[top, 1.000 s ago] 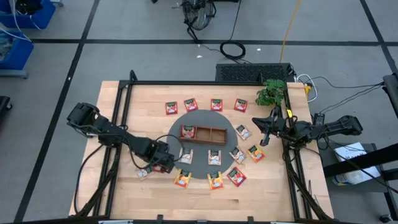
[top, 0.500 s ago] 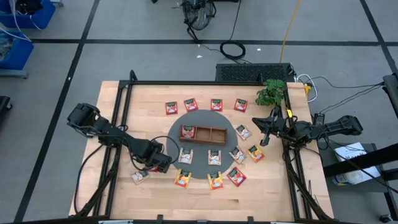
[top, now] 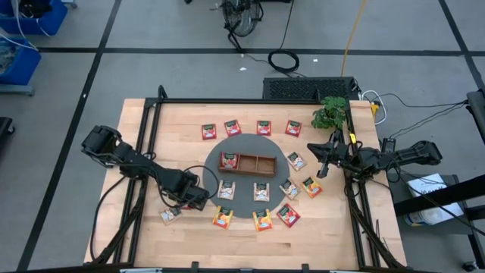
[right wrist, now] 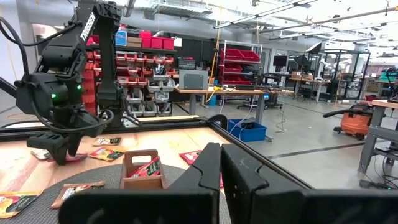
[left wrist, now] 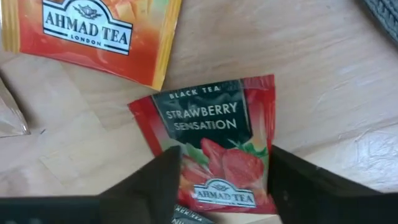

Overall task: Pick & Place Tea
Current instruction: Put the red tea bag into the left section of the wooden organizer

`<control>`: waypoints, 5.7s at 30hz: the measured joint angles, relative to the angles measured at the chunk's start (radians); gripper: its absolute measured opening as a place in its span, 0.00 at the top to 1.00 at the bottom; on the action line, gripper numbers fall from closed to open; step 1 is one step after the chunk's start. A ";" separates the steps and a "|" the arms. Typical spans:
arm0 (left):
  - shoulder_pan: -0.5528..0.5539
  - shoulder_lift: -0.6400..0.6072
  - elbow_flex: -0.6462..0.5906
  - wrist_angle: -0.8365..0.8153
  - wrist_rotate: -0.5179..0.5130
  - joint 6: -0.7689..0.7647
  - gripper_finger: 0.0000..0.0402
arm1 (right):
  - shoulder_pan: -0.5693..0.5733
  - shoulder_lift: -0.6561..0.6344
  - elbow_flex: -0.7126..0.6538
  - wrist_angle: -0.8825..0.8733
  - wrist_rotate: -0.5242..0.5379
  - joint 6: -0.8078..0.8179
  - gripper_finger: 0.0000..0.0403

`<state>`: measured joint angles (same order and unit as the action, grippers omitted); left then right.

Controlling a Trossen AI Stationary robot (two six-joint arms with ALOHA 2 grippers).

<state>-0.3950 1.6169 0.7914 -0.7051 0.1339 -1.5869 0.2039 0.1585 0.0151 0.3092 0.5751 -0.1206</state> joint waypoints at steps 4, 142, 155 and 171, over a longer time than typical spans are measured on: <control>0.000 0.000 0.000 0.025 0.013 0.007 0.65 | 0.000 0.000 0.000 0.000 0.000 0.000 0.99; 0.838 -0.207 0.298 -0.162 -0.455 0.898 0.54 | 0.000 0.013 0.000 0.024 -0.001 0.056 0.99; 1.061 0.067 0.298 0.005 -0.165 1.010 0.54 | 0.000 0.013 0.000 0.032 -0.001 0.056 0.99; 1.092 0.208 0.319 0.031 -0.063 1.055 0.24 | 0.000 0.013 0.000 0.039 -0.001 0.056 0.99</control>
<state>0.6971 1.8248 1.1107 -0.6743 0.0714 -0.5320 0.2039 0.1716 0.0150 0.3478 0.5739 -0.0647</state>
